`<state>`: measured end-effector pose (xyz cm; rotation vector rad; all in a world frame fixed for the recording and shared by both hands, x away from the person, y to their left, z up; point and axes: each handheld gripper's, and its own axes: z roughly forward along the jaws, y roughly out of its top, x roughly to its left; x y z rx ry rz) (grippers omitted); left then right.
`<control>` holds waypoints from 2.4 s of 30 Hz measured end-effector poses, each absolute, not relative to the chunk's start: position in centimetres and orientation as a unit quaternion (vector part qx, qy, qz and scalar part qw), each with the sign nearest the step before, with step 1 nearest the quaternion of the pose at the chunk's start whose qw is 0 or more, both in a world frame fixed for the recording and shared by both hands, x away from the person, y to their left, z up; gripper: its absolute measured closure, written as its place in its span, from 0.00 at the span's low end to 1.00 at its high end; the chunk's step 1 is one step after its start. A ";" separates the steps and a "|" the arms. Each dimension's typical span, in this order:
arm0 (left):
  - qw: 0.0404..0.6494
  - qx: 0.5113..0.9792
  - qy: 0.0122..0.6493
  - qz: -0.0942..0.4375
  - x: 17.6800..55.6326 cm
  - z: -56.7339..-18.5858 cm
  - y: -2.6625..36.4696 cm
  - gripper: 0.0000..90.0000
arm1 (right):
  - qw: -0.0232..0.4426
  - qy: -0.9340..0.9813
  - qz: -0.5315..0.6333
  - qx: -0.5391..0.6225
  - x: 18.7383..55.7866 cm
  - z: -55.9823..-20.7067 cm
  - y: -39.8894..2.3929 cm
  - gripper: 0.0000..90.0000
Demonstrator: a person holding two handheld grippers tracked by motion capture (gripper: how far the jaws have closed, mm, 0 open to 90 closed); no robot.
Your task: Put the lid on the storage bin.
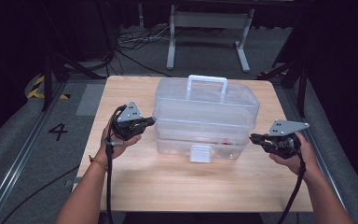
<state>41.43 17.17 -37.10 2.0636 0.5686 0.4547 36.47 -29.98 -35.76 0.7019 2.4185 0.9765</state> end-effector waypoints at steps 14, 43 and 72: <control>0.431 0.854 0.226 0.185 41.2 -37.7 17.3 1.00 | 0.221 0.872 0.349 0.263 36.5 -36.1 -30.3 0.94; 0.371 0.885 0.217 0.181 41.3 -39.5 16.8 1.00 | 0.201 0.881 0.329 0.274 36.8 -38.2 -30.3 0.93; 0.360 0.886 0.223 0.187 41.4 -39.9 17.1 0.99 | 0.191 0.880 0.329 0.283 36.7 -39.2 -30.8 0.91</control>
